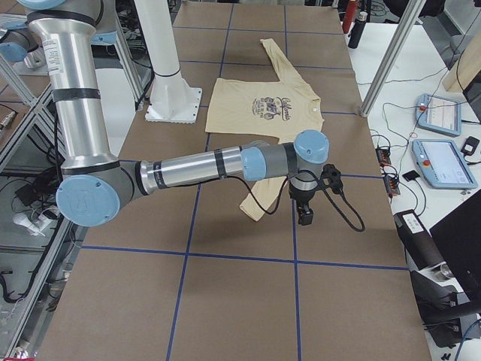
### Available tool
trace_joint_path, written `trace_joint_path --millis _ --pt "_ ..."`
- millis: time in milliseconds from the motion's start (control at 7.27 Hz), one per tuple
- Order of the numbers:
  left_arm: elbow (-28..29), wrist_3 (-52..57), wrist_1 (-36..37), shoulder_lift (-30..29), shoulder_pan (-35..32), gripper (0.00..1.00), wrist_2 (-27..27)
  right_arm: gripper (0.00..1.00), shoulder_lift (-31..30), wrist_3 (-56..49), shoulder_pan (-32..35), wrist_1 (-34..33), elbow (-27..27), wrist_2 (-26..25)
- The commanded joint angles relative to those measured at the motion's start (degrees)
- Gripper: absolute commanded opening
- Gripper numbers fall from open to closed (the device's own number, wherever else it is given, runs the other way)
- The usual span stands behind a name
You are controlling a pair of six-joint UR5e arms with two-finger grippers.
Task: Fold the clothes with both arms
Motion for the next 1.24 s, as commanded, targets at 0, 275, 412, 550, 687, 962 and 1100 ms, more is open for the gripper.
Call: trace_joint_path --millis 0,275,412,550,687,962,1100 --pt "0.39 0.21 -2.55 0.30 0.18 0.99 0.08 1.00 -0.23 -0.07 0.01 0.17 0.24 0.12" --pt "1.34 0.30 -5.81 2.40 1.50 0.99 -0.44 1.00 -1.20 0.19 -2.69 0.17 0.25 0.57" --pt "1.70 0.12 -8.35 2.85 1.50 0.99 -0.53 1.00 -1.55 0.36 -5.67 0.00 0.59 0.91" --pt "1.36 0.38 -9.51 3.37 2.02 0.99 -0.62 1.00 -3.55 2.19 -8.23 1.30 1.47 0.66" --pt "1.53 -0.05 -12.30 3.73 2.11 0.99 -2.62 1.00 -4.96 9.61 -11.12 5.84 1.74 0.65" --pt "1.70 -0.58 -12.68 3.73 3.85 0.99 -5.72 1.00 -8.64 35.60 -18.77 20.13 0.78 0.22" --pt "1.70 -0.93 -12.68 3.64 4.04 0.99 -5.63 1.00 -11.11 39.18 -19.15 28.30 -0.97 0.65"
